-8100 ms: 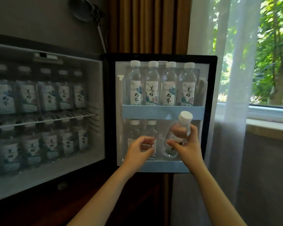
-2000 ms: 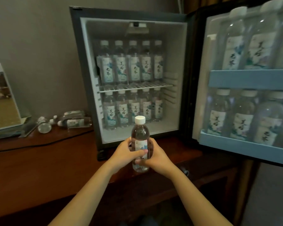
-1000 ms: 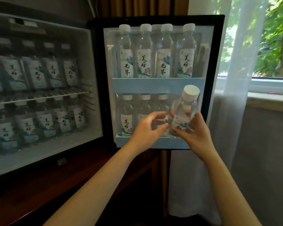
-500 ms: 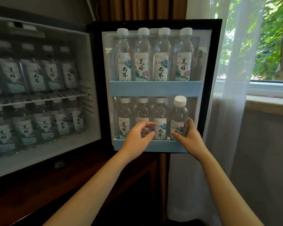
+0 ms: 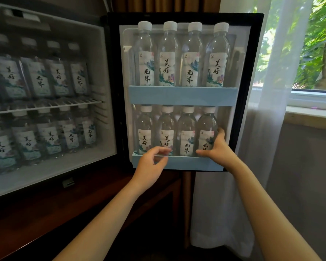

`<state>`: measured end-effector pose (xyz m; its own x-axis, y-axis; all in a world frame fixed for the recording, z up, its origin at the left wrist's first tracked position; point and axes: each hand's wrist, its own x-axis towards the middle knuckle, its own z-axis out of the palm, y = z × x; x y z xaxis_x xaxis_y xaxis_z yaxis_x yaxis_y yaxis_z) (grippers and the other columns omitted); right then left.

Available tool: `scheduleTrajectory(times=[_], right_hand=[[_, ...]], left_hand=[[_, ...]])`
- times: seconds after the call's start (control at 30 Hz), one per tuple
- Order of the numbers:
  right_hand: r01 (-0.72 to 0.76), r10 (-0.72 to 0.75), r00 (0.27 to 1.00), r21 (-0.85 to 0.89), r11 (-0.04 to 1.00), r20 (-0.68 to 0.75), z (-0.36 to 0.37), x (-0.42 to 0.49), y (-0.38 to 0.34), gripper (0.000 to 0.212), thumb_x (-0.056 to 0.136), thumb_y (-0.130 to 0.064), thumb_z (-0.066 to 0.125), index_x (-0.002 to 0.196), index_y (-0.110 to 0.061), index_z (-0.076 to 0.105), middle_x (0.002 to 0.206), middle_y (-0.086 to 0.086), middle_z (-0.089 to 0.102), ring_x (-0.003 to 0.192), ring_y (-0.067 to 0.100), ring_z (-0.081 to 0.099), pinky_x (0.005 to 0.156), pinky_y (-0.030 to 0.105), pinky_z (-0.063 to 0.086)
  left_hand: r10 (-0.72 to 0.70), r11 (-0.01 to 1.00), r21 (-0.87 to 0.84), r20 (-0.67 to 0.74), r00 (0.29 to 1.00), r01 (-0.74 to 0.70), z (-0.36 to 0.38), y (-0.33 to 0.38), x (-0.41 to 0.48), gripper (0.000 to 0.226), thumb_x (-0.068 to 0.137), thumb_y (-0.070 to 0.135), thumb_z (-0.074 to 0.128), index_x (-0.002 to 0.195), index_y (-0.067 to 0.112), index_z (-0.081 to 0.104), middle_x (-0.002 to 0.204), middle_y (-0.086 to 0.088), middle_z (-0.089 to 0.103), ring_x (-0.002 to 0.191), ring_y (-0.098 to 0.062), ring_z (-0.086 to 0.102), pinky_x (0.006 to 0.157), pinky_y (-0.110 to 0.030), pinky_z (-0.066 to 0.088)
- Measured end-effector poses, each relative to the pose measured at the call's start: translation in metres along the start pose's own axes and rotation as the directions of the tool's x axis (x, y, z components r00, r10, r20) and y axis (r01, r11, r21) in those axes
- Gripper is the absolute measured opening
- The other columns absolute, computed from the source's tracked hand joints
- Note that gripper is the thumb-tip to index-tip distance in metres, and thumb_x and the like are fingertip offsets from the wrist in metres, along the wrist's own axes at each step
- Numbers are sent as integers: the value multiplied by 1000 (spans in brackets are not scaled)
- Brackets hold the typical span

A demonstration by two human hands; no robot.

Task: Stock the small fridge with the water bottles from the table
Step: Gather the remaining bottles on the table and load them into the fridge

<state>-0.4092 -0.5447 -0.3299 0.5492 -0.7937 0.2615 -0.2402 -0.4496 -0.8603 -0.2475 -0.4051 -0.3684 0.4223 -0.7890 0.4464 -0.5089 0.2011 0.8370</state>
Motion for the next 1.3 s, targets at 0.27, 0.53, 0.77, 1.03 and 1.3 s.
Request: scheduleTrajectory(times=[0.27, 0.53, 0.77, 1.03, 1.3], right_hand=[[42, -52, 994, -99, 994, -99, 11, -6, 1, 96, 82, -5, 68, 148, -10, -3, 122, 4, 47, 82, 10, 50, 86, 27, 42], [50, -61, 988, -82, 995, -145, 12, -11, 5, 105, 80, -8, 71, 148, -14, -8, 145, 10, 37, 121, 19, 47, 103, 35, 38], [310, -466, 620, -349, 884, -631, 61, -36, 9, 45, 84, -13, 59, 125, 0, 45, 120, 21, 50, 114, 32, 47, 97, 26, 36], [552, -702, 640, -448, 703, -314, 156, -26, -34, 23, 83, -13, 48, 99, -3, 61, 99, 15, 57, 98, 20, 44, 88, 23, 36], [728, -734, 677, -196, 657, 55, 285, -39, -99, 17, 83, -8, 48, 91, -5, 63, 87, 7, 60, 84, 24, 58, 70, 26, 44]], left_hand=[[-94, 995, -28, -52, 994, 92, -21, -16, -15, 29, 92, 6, 52, 90, 33, 62, 97, 7, 64, 88, -9, 63, 82, -22, 50], [-159, 983, -107, -61, 985, 152, -33, -25, -27, 23, 93, 2, 49, 95, 19, 64, 94, -2, 65, 78, -9, 63, 65, -11, 49], [-175, 979, -124, -103, 979, 162, -56, -25, -31, 23, 93, 1, 49, 95, 18, 64, 92, -3, 65, 76, -9, 62, 63, -10, 49], [-217, 975, -98, -249, 944, 199, -120, -28, -49, 23, 94, 7, 48, 93, 25, 63, 93, 0, 66, 80, -10, 64, 71, -19, 48], [-259, 957, -35, -542, 799, 287, -237, -48, -113, 21, 95, 7, 47, 94, 22, 63, 88, 4, 65, 76, -6, 63, 72, -20, 50]])
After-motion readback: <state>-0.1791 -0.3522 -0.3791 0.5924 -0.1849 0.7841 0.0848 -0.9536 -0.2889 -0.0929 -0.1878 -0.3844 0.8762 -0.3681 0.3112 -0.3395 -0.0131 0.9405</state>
